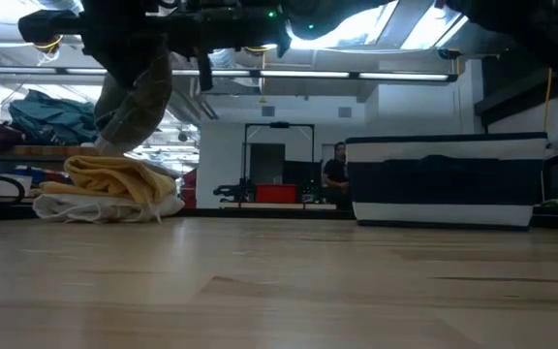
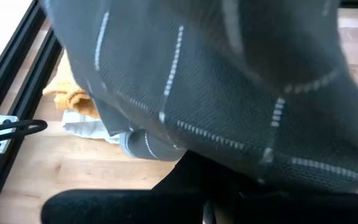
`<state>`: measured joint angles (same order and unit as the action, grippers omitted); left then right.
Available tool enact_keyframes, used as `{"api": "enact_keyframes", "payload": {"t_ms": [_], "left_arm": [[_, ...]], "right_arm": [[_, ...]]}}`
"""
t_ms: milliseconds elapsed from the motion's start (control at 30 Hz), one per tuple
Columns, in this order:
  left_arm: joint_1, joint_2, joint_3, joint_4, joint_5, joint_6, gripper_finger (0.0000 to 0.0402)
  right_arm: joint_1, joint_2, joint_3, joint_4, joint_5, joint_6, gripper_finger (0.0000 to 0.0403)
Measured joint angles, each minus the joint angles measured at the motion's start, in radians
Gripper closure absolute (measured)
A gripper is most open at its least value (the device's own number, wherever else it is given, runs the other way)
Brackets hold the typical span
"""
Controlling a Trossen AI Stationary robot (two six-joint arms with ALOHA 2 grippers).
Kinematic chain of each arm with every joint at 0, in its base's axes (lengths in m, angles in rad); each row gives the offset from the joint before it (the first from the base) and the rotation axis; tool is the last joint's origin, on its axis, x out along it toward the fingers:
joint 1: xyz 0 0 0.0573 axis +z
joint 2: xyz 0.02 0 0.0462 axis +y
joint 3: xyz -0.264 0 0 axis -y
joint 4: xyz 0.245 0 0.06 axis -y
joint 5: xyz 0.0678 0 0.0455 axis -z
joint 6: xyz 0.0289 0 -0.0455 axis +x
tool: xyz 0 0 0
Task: Fold towel
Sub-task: Stack the gray patterned towel on top of the yellow towel
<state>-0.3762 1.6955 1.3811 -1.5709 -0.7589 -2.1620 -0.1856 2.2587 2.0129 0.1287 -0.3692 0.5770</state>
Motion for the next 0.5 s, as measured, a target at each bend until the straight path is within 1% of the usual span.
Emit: {"api": "enact_keyframes", "payload": {"t_ms": [67, 200, 333, 433, 500], "left_arm": [[0.006, 0.0, 0.0, 0.0, 0.0, 0.004, 0.0401], [0.029, -0.003, 0.0, 0.0, 0.0, 0.021, 0.0401], [0.056, -0.02, 0.0, 0.001, 0.0, 0.076, 0.0401], [0.078, -0.033, 0.0, 0.001, 0.0, 0.088, 0.0401], [0.098, -0.043, 0.0, 0.001, 0.0, 0.127, 0.0401]], "right_arm": [[-0.005, 0.019, 0.025, 0.0, -0.026, 0.001, 0.0392], [-0.019, 0.054, 0.061, 0.001, -0.044, 0.006, 0.0392], [-0.036, 0.087, 0.097, 0.001, -0.077, 0.036, 0.0392], [-0.048, 0.097, 0.104, 0.003, -0.086, 0.047, 0.0392], [-0.057, 0.098, 0.103, 0.001, -0.087, 0.047, 0.0392]]}}
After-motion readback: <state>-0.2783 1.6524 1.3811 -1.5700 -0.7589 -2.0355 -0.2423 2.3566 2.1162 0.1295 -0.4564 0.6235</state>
